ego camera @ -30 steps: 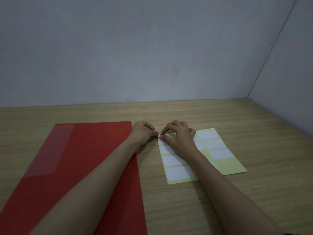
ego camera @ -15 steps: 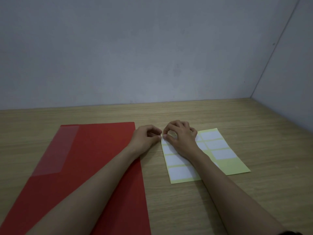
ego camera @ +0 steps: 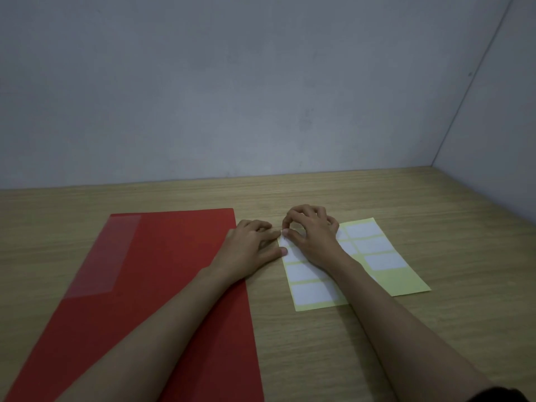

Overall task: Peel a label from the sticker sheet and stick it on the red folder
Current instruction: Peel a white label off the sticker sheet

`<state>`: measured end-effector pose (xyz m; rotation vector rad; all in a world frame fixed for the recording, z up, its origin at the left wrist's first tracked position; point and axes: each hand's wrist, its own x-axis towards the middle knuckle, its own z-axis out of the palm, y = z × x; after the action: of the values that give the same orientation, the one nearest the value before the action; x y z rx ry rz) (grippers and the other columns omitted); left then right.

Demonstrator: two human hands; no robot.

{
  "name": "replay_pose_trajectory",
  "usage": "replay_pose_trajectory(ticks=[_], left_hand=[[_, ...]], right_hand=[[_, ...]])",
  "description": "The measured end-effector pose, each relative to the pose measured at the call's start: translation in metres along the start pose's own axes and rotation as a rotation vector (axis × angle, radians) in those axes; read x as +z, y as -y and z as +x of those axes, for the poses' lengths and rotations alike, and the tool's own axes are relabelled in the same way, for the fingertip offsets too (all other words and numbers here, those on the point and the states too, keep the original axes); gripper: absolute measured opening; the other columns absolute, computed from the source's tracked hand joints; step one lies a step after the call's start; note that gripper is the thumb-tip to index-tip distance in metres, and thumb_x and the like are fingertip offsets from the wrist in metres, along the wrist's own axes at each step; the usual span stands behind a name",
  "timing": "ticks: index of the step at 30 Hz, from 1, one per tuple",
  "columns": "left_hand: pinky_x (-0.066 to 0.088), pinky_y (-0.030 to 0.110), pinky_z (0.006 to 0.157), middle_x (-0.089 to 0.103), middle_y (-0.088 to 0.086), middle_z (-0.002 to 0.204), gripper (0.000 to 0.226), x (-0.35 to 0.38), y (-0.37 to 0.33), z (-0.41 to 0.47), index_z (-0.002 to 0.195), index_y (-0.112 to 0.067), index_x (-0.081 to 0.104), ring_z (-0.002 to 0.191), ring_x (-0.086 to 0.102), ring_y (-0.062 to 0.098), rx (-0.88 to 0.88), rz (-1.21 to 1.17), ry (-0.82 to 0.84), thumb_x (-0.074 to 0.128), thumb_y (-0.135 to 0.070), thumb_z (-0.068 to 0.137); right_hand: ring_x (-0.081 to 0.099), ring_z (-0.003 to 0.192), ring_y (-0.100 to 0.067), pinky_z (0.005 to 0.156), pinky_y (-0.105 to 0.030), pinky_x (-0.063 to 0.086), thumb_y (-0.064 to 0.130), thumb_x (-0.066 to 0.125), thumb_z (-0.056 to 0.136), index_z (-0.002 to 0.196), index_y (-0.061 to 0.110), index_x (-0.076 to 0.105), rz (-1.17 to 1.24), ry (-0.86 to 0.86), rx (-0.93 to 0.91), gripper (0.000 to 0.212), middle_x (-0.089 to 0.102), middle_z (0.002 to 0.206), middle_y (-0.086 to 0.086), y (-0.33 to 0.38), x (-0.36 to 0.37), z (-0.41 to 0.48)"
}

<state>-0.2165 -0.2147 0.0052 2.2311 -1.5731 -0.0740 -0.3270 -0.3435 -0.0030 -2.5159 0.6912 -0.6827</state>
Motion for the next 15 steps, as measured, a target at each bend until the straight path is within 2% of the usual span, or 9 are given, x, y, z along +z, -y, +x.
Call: replay_pose_trajectory(ticks=[5, 9, 12, 15], left_hand=[[0.030, 0.039, 0.100, 0.043, -0.003, 0.143, 0.056, -0.003, -0.002, 0.001, 0.130, -0.029, 0.050, 0.133, 0.031, 0.017, 0.017, 0.059, 0.020, 0.049, -0.058, 0.083], [0.030, 0.040, 0.101, 0.043, -0.002, 0.144, 0.058, -0.005, -0.003, 0.002, 0.131, -0.028, 0.049, 0.133, 0.031, 0.018, 0.016, 0.093, 0.045, 0.048, -0.059, 0.082], [0.033, 0.041, 0.101, 0.044, 0.000, 0.143, 0.060, -0.009, -0.006, 0.005, 0.132, -0.026, 0.049, 0.131, 0.034, 0.021, 0.028, 0.139, 0.087, 0.048, -0.060, 0.082], [0.037, 0.039, 0.101, 0.045, 0.002, 0.141, 0.060, -0.013, -0.009, 0.008, 0.131, -0.023, 0.050, 0.129, 0.037, 0.022, 0.028, 0.150, 0.122, 0.049, -0.058, 0.082]], right_hand=[[0.027, 0.112, -0.005, 0.096, -0.037, 0.019, 0.030, 0.056, 0.087, 0.083, 0.034, 0.053, 0.125, 0.027, -0.021, 0.006, 0.050, 0.110, 0.021, -0.001, -0.009, 0.001], [0.032, 0.110, -0.008, 0.097, -0.035, 0.028, 0.028, 0.056, 0.087, 0.084, 0.028, 0.056, 0.271, 0.094, -0.023, 0.003, 0.055, 0.104, 0.021, -0.004, -0.023, 0.001], [0.034, 0.111, -0.008, 0.088, -0.023, 0.028, 0.025, 0.056, 0.088, 0.087, 0.022, 0.058, 0.429, 0.088, 0.025, 0.003, 0.058, 0.108, 0.012, -0.004, -0.035, 0.002], [0.041, 0.115, -0.016, 0.088, -0.023, 0.032, 0.023, 0.058, 0.088, 0.085, 0.019, 0.057, 0.484, 0.056, 0.036, 0.005, 0.060, 0.108, 0.006, -0.008, -0.044, 0.004]])
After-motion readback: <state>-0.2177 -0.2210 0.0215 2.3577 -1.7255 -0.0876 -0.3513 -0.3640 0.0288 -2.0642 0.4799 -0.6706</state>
